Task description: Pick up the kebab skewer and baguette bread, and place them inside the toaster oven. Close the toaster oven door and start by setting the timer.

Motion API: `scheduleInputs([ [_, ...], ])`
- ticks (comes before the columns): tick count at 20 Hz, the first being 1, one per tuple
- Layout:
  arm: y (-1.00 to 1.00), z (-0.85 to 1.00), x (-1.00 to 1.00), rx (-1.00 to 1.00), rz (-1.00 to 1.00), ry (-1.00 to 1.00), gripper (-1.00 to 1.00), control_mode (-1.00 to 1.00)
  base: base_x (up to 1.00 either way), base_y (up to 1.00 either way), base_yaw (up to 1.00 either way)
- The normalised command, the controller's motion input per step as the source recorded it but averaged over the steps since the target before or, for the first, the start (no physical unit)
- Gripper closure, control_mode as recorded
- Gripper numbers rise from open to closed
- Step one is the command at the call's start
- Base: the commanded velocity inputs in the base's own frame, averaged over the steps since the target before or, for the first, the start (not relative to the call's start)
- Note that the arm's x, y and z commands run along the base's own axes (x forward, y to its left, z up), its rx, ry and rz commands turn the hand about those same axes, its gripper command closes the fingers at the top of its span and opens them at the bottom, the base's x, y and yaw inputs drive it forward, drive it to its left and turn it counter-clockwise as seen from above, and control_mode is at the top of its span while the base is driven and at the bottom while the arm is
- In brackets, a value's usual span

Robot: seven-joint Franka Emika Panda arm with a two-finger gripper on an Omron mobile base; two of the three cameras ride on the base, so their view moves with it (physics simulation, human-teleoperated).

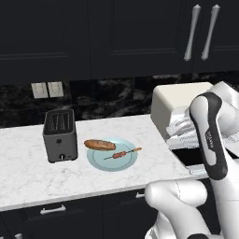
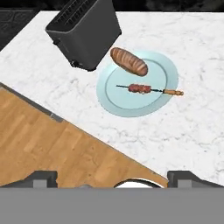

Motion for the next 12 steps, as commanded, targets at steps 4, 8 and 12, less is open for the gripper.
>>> scheduleInputs([
  [4,1.00,-0.03,0.31,-0.11,0.38,0.10,-1.00,-1.00,0.00,0.00,0.00],
  [8,1.00,-0.13,0.21,-0.23,0.43,0.10,-1.00,-1.00,0.00,0.00,0.00],
  [12,0.87,-0.49,0.13,-0.27,0.39,-0.01,-1.00,-1.00,0.00,0.00,0.00],
])
